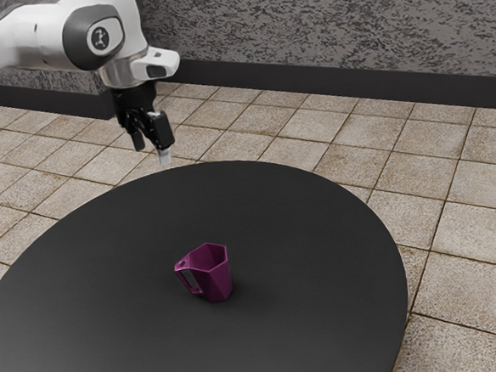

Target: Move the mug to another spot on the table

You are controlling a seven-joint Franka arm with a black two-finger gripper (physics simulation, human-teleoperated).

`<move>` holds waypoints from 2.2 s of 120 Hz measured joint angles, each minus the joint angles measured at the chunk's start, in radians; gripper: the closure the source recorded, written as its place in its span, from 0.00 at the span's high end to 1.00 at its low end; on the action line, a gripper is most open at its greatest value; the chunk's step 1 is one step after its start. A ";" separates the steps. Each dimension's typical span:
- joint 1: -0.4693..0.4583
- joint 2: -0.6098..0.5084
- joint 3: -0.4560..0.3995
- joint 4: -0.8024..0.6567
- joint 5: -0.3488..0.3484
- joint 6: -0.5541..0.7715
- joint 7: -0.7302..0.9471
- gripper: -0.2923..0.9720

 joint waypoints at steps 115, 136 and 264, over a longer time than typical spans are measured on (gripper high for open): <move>0.001 -0.017 -0.033 -0.594 -0.066 0.605 0.426 0.77; 0.001 -0.022 -0.033 -0.628 -0.091 0.655 0.525 0.77; 0.000 0.016 -0.063 -0.705 -0.165 0.822 0.761 0.74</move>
